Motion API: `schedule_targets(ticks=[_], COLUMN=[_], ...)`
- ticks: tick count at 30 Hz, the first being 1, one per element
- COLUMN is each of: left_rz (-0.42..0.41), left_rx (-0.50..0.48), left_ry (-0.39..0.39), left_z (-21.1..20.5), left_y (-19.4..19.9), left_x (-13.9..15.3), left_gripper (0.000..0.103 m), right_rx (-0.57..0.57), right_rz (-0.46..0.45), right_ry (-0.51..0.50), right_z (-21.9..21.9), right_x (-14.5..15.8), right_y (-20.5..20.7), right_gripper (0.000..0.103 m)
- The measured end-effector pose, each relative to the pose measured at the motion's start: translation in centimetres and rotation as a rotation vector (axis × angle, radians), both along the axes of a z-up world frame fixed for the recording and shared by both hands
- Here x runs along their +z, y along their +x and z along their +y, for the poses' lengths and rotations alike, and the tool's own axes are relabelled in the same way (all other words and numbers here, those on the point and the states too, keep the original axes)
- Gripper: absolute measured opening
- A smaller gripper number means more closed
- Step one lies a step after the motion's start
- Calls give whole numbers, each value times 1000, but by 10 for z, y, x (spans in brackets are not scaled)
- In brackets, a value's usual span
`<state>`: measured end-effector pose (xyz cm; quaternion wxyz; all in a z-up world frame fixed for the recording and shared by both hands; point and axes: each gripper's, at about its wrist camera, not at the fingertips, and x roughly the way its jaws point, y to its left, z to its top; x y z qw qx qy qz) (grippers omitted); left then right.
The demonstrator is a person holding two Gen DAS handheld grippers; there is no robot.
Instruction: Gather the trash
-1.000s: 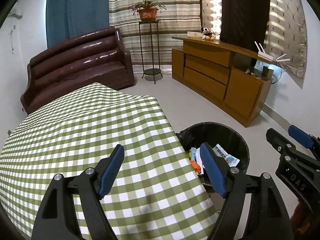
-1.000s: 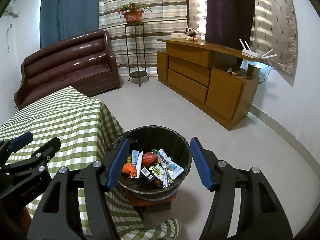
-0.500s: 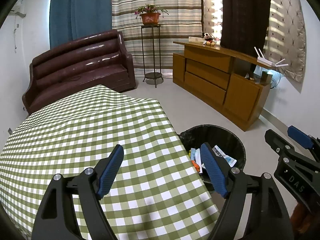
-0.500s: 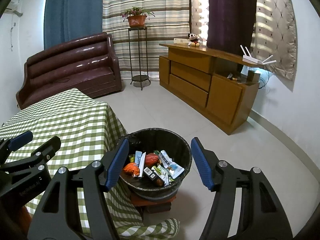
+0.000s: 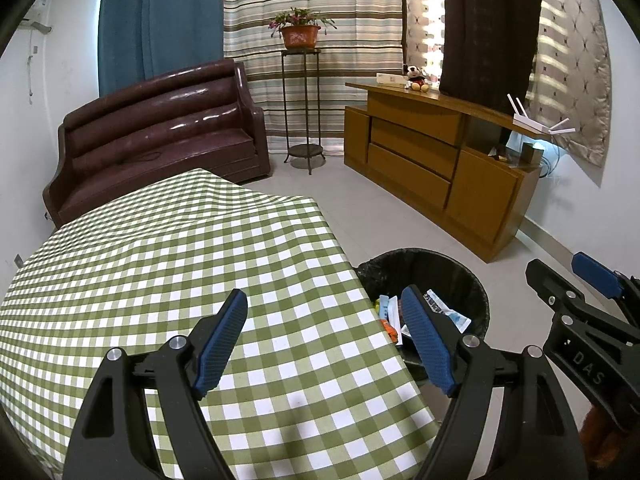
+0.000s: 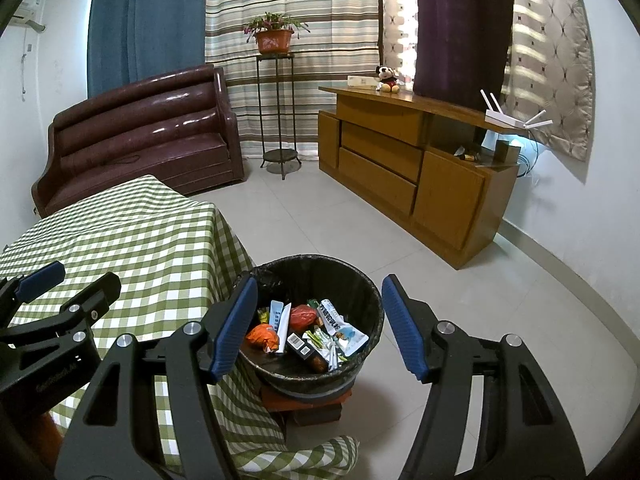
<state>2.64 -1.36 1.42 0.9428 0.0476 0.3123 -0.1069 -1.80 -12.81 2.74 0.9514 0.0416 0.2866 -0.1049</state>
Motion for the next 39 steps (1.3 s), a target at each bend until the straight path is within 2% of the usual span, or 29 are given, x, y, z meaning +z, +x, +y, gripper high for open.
schedule_targets(ticks=[39], left_rz=[15], left_rx=[-4], left_ry=[-6], left_z=[-3], left_y=[-2], left_x=[-3], left_gripper=[77], right_rx=[1], right_rz=[5], right_ry=[-1], right_z=[1], right_x=[0], right_y=[-1], right_gripper=[63])
